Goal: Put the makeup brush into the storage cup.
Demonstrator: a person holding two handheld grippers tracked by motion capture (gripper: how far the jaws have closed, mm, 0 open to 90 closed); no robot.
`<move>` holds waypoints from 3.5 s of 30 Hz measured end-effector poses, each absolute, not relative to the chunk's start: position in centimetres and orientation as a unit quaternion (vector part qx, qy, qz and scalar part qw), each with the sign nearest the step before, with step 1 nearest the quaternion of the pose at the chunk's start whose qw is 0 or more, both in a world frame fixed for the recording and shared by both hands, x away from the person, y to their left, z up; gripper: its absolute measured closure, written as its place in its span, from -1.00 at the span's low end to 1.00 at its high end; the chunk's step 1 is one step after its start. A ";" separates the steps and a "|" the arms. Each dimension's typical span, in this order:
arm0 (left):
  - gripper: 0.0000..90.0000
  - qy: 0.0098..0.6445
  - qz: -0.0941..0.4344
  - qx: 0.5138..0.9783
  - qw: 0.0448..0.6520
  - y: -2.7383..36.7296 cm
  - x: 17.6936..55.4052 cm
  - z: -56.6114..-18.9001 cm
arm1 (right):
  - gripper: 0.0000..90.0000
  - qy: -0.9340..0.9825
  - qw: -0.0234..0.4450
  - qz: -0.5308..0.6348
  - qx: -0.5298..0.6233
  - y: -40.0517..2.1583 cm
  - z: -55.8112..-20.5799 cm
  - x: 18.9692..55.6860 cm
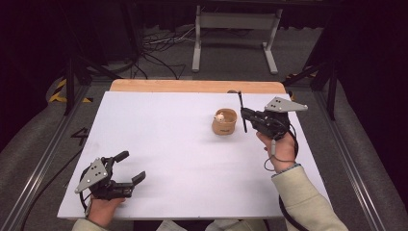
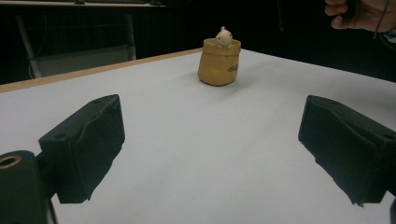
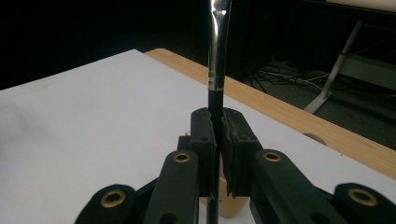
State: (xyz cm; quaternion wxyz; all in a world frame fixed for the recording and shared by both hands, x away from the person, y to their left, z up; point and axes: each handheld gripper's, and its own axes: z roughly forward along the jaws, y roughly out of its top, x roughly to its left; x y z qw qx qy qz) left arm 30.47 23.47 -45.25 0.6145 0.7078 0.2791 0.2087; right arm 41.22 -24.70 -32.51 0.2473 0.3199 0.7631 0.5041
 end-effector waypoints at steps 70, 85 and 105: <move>-0.82 0.278 0.205 0.707 0.617 23.7 30.6 -45.3 | 0.85 0.719 0.309 0.510 0.358 -20.3 -34.2 49.0; -0.82 0.278 0.205 0.707 0.617 23.7 30.6 -45.3 | 0.85 0.707 0.306 0.518 0.372 -20.5 -35.9 49.2; -0.82 0.277 0.204 0.709 0.616 23.6 30.6 -45.3 | 0.85 0.711 0.288 0.512 0.388 -20.8 -38.0 49.1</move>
